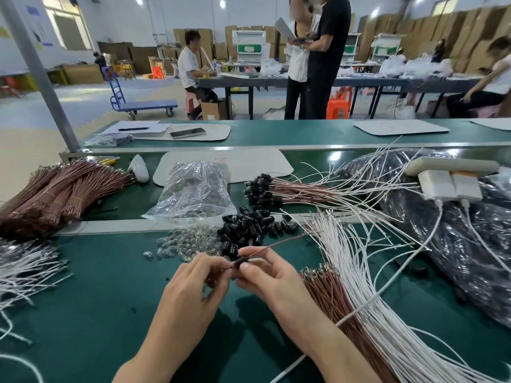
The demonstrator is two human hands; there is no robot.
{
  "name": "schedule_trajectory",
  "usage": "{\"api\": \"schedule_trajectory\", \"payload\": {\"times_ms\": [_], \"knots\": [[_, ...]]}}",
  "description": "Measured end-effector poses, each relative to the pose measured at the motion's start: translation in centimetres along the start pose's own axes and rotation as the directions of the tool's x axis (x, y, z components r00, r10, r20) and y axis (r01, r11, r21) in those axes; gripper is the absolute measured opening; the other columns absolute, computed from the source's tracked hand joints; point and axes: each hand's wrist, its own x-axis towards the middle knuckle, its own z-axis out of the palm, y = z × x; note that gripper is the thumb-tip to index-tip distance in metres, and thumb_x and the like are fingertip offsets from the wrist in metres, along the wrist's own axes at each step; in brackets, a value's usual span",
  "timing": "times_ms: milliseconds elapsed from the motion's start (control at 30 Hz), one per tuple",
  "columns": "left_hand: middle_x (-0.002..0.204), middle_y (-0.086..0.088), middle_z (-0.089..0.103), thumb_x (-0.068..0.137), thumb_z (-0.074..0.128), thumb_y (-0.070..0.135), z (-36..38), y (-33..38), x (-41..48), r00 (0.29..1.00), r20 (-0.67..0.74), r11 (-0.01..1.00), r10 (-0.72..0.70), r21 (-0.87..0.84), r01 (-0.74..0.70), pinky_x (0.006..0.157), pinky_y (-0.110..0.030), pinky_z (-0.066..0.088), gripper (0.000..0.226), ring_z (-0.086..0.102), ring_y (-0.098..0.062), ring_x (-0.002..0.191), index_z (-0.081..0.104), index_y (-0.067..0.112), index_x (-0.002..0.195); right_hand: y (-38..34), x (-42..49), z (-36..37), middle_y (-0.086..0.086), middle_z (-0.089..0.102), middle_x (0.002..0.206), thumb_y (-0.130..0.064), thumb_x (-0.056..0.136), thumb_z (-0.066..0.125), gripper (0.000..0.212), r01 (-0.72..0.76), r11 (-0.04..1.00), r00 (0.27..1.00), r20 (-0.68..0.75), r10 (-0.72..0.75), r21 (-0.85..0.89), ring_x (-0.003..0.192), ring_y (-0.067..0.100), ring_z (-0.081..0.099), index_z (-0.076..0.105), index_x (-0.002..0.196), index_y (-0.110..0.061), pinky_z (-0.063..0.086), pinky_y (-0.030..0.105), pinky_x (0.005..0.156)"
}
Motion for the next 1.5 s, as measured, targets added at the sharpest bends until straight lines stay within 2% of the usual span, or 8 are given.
{"api": "schedule_trajectory", "payload": {"times_ms": [200,367,533,667,867,1233,1400,1500], "knots": [[0.087,0.017,0.061,0.091,0.057,0.043,-0.3,0.0,0.0,1.0,-0.007,0.999,-0.011,-0.047,0.01,0.071,-0.036,0.052,0.005,0.062,-0.011,0.081,0.057,0.039,0.095,-0.5,0.2,-0.5,0.009,0.072,0.089,0.002,0.097,0.059,0.018,-0.004,0.987,0.997,-0.073,0.016,0.161,0.098,0.023,0.072,0.067,0.107,-0.011,0.057,0.028,0.086],[0.09,0.017,0.062,0.092,0.063,0.037,-0.1,0.1,0.0,1.0,-0.005,0.998,0.009,-0.063,-0.009,0.072,-0.029,0.05,0.009,0.064,-0.01,0.083,0.059,0.041,0.099,0.1,0.0,0.3,0.013,0.074,0.102,-0.01,0.09,0.064,0.016,-0.031,0.991,0.999,0.023,0.028,0.129,0.101,0.024,0.072,0.067,0.104,-0.018,0.057,0.031,0.089],[0.101,0.021,0.06,0.099,0.049,0.053,0.6,1.4,1.2,1.0,0.01,0.992,-0.025,-0.121,0.026,0.072,-0.019,0.052,0.016,0.064,-0.005,0.092,0.055,0.045,0.111,-2.6,0.7,-2.2,0.016,0.073,0.089,0.003,0.099,0.042,0.02,0.128,0.925,0.988,-0.131,-0.086,0.357,0.086,0.031,0.073,0.055,0.105,-0.012,0.06,0.035,0.077],[0.117,0.018,0.059,0.103,0.05,0.033,4.4,3.5,5.1,0.962,0.205,0.979,0.178,0.066,-0.195,0.092,-0.031,0.051,0.021,0.058,-0.004,0.106,0.061,0.03,0.121,-5.3,-0.1,-6.2,0.006,0.067,0.083,0.0,0.097,0.039,0.025,0.35,0.869,0.91,-0.347,-0.227,0.349,0.076,0.02,0.066,0.057,0.097,-0.017,0.057,0.033,0.072],[0.145,0.01,0.053,0.105,0.051,0.021,10.7,5.7,9.8,0.73,0.54,0.793,0.419,0.174,-0.584,0.108,-0.034,0.038,0.037,0.046,-0.016,0.131,0.051,0.029,0.141,-6.0,-1.2,-9.3,0.003,0.069,0.09,-0.002,0.098,0.039,0.029,0.444,0.816,0.831,-0.511,-0.221,0.37,0.084,0.017,0.063,0.058,0.094,-0.023,0.048,0.032,0.084],[0.104,0.008,0.064,0.095,0.066,0.015,10.7,6.9,12.1,0.595,0.566,0.578,0.571,0.237,-0.781,0.09,-0.033,0.046,0.017,0.058,-0.016,0.098,0.06,0.024,0.108,-6.1,-1.0,-9.9,0.007,0.067,0.086,0.002,0.094,0.039,0.028,0.454,0.744,0.838,-0.518,-0.17,0.49,0.083,0.024,0.065,0.059,0.092,-0.017,0.054,0.037,0.089],[0.113,-0.001,0.066,0.087,0.076,0.008,6.7,9.3,16.3,0.592,0.477,0.514,0.65,0.299,-0.804,0.101,-0.036,0.051,0.036,0.066,-0.016,0.099,0.062,0.02,0.118,-6.0,-1.3,-10.1,0.008,0.067,0.088,0.002,0.093,0.039,0.029,0.473,0.726,0.844,-0.492,-0.211,0.499,0.087,0.025,0.067,0.06,0.092,-0.017,0.054,0.039,0.094],[0.103,-0.006,0.07,0.087,0.076,0.008,1.9,10.4,18.3,0.649,0.369,0.549,0.666,0.347,-0.761,0.091,-0.028,0.052,0.028,0.07,-0.018,0.084,0.067,0.016,0.112,-5.9,-1.1,-10.1,0.008,0.067,0.091,0.003,0.094,0.039,0.033,0.461,0.739,0.848,-0.49,-0.204,0.491,0.09,0.027,0.069,0.063,0.089,-0.019,0.053,0.04,0.098]]}}
